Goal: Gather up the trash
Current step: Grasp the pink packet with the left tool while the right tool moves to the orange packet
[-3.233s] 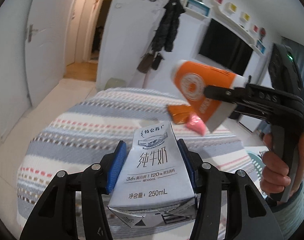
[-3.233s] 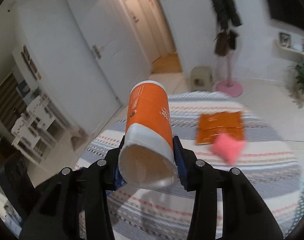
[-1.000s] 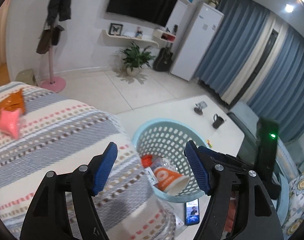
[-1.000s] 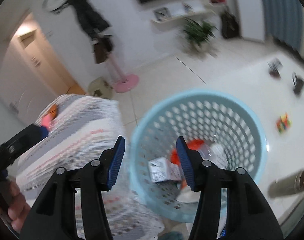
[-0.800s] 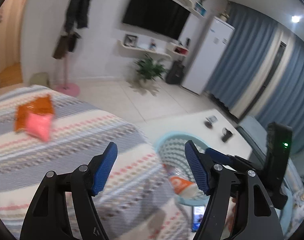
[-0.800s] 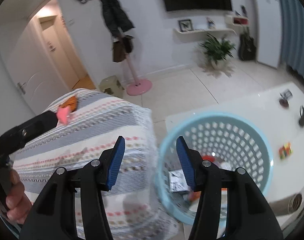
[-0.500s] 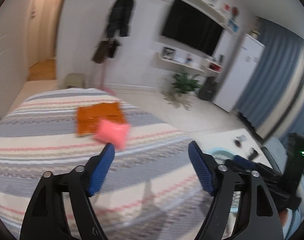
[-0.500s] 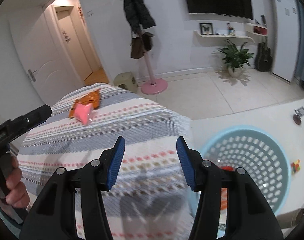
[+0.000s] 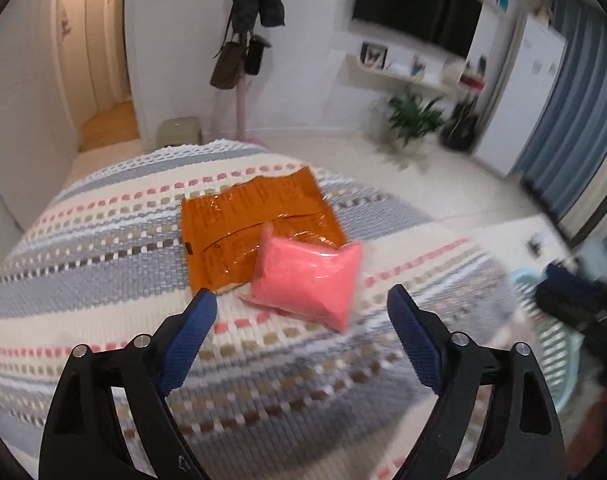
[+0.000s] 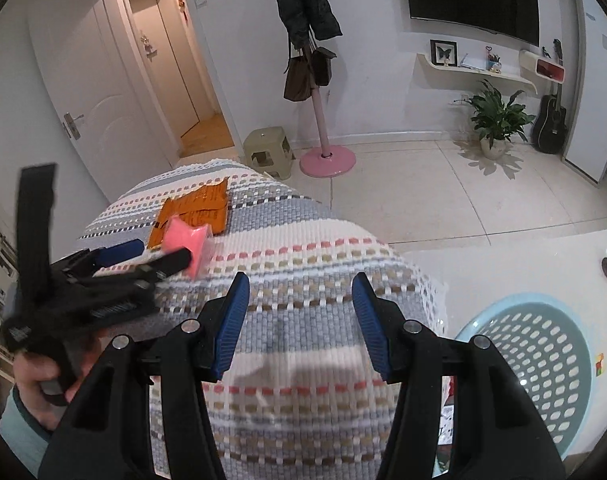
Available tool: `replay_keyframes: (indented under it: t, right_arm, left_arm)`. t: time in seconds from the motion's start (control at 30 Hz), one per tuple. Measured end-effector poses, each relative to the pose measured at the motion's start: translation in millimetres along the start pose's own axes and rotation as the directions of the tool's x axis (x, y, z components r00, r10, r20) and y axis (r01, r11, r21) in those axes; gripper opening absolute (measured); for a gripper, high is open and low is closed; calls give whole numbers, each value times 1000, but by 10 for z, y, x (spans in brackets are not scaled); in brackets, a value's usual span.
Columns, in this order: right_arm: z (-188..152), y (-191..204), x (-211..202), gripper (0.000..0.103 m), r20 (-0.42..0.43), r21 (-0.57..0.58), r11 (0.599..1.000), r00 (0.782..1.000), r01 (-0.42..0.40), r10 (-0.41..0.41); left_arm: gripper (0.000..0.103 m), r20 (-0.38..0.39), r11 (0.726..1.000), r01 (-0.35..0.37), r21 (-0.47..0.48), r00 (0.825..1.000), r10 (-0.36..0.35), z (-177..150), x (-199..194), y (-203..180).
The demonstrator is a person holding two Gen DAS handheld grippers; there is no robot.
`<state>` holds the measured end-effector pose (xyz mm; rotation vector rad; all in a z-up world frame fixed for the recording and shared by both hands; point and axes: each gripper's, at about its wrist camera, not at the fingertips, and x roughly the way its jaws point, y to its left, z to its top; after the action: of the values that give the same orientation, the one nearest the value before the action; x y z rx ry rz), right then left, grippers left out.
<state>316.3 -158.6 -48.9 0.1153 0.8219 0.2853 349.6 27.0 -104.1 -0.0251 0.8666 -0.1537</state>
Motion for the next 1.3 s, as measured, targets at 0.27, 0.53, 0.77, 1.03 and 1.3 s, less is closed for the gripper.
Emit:
replay_keyframes:
  t: [0.27, 0.53, 0.77, 1.03, 1.3]
  right_arm:
    - [171, 91, 203, 50, -32, -36, 999, 999, -12, 11]
    - [368, 475, 536, 50, -67, -111, 992, 996, -68, 61]
    - [396, 383, 566, 50, -44, -52, 996, 997, -68, 66]
    - [296, -70, 367, 50, -33, 56, 998, 999, -26, 28]
    - [279, -179, 307, 50, -37, 53, 998, 999, -29, 31]
  left_arm:
    - [50, 17, 1000, 27, 1, 999, -27, 17, -28, 51]
    - [0, 50, 991, 90, -96, 995, -86, -117, -497, 509]
    - [66, 43, 987, 152, -48, 988, -150, 3, -435, 445]
    - [77, -104, 996, 89, -13, 991, -89, 172, 95, -114]
    - [55, -83, 999, -20, 38, 996, 23, 145, 64, -238]
